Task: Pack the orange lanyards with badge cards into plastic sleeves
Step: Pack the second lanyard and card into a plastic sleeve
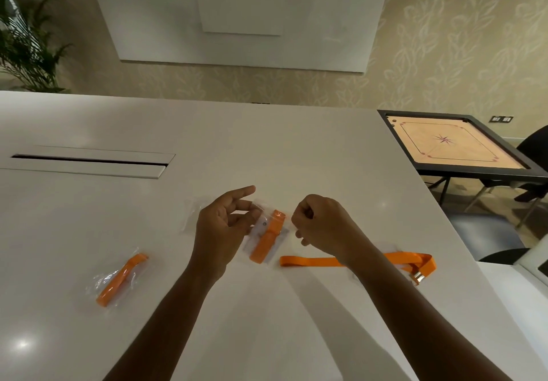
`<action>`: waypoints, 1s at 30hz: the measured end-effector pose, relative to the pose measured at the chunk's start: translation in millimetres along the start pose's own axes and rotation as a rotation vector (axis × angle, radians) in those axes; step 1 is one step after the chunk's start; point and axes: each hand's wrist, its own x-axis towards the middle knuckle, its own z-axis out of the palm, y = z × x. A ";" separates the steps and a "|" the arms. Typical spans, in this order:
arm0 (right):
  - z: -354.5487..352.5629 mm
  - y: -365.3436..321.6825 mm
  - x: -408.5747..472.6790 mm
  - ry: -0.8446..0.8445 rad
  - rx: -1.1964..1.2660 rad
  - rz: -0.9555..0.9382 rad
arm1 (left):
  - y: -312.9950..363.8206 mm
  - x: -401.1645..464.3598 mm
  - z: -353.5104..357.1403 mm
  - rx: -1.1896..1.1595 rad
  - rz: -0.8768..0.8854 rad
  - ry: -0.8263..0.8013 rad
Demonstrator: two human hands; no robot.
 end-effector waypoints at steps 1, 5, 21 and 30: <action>3.1 -0.8 1.3 -0.008 0.073 0.016 | -0.8 -0.2 -1.5 -0.008 -0.006 0.004; 15.8 -5.4 6.0 -0.055 0.403 0.091 | -5.9 1.3 -10.4 0.003 -0.049 0.048; 137.3 -8.2 19.6 -0.160 0.600 0.128 | -60.8 2.9 -92.9 0.248 -0.158 0.065; 221.7 -38.9 35.4 -0.254 0.604 0.258 | -101.0 15.7 -163.0 0.494 -0.186 0.009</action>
